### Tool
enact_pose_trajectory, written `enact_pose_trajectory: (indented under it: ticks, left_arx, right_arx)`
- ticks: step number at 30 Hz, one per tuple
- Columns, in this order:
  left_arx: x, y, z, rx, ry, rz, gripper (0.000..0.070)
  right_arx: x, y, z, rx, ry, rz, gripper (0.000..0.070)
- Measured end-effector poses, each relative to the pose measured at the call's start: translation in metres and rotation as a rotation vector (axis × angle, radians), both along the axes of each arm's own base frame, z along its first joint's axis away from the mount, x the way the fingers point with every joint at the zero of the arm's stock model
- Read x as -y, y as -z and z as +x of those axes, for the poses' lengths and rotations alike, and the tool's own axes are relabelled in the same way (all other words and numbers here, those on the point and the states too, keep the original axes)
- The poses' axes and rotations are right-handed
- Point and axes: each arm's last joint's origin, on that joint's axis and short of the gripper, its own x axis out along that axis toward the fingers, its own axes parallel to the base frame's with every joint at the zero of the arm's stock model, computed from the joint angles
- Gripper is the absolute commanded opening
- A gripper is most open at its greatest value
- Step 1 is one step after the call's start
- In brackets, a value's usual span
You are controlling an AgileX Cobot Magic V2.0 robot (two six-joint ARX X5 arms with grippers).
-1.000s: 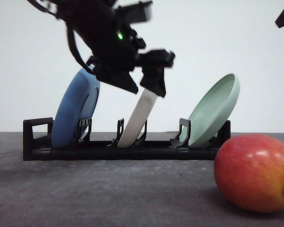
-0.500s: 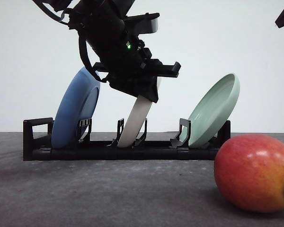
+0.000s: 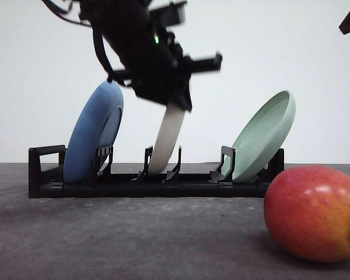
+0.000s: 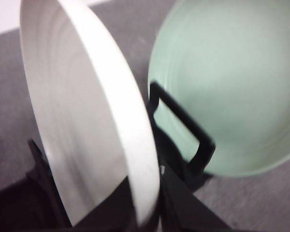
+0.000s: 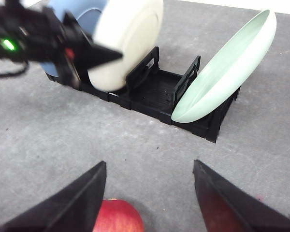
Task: Place pomegranate in white plate
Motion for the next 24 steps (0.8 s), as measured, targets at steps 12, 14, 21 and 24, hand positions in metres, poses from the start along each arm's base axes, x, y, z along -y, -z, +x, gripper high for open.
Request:
enact_pose_trajectory:
  ticks: [12,14,21,24]
  left_arx:
    - [-0.033,-0.071,-0.038,0.021,0.048,-0.223,0.0012]
    - [-0.041,-0.082,-0.047,0.008,0.078,-0.245,0.0012]
    - [-0.069,-0.106,-0.086,-0.038,0.115,-0.231,0.0012]
    - [-0.08,-0.112,-0.103,-0.062,0.132,-0.21,0.0012]
  right_arx:
    - [0.0,0.0,0.0,0.0,0.0,0.0,0.0363]
    - [0.0,0.0,0.0,0.0,0.0,0.0,0.0363]
    - [0.0,0.0,0.0,0.0,0.0,0.0,0.0363]
    - [0.0,0.0,0.0,0.0,0.0,0.0,0.0363]
